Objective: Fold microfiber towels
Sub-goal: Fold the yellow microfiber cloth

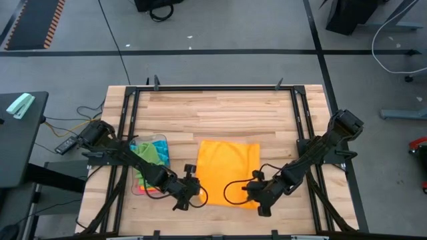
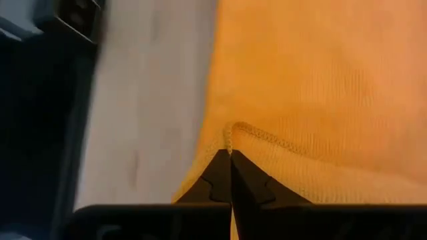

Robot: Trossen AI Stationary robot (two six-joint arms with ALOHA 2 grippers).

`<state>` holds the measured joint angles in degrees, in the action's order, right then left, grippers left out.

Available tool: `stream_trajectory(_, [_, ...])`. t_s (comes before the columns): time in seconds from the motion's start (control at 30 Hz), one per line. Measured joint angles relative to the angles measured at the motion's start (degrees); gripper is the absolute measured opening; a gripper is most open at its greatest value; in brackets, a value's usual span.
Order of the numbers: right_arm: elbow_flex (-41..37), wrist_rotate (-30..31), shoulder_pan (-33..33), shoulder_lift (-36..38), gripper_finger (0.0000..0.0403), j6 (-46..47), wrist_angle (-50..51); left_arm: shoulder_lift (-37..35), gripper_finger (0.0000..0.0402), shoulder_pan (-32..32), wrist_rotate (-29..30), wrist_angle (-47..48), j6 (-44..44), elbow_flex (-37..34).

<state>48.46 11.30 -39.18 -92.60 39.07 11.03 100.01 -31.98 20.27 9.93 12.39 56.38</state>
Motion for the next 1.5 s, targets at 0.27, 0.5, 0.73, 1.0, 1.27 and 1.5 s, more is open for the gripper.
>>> stream_trajectory(0.27, [4.0, 5.9, 0.6, 0.0, 0.0002, -5.0, -0.8, 0.0, 0.0041, -0.2, 0.1, 0.3, 1.3, 0.0])
stream_trajectory(0.5, [-1.7, 8.4, 1.4, 0.0, 0.0002, -5.0, -9.5, 0.0, 0.0042, -0.3, 0.1, 1.0, 1.3, 0.0])
stream_trajectory(0.73, [-4.7, 5.2, 3.1, -1.4, 0.0002, -8.4, -20.2, 0.1, 0.0030, -0.2, 0.1, 0.9, 1.4, 0.0])
stream_trajectory(1.0, [2.6, 2.3, 5.6, -11.4, 0.0002, -12.5, -19.6, 0.1, 0.0033, 0.1, 0.1, 0.7, 1.4, 0.0])
stream_trajectory(1.27, [12.7, -2.4, 6.1, -17.5, 0.0002, -16.8, -10.0, 0.1, 0.0036, 0.0, 0.1, 0.9, 1.5, 0.0])
stream_trajectory(1.5, [14.0, -2.3, 6.1, -20.5, 0.0010, -16.8, -8.7, 0.1, 0.0028, 0.3, 0.1, 0.7, 1.9, 0.0])
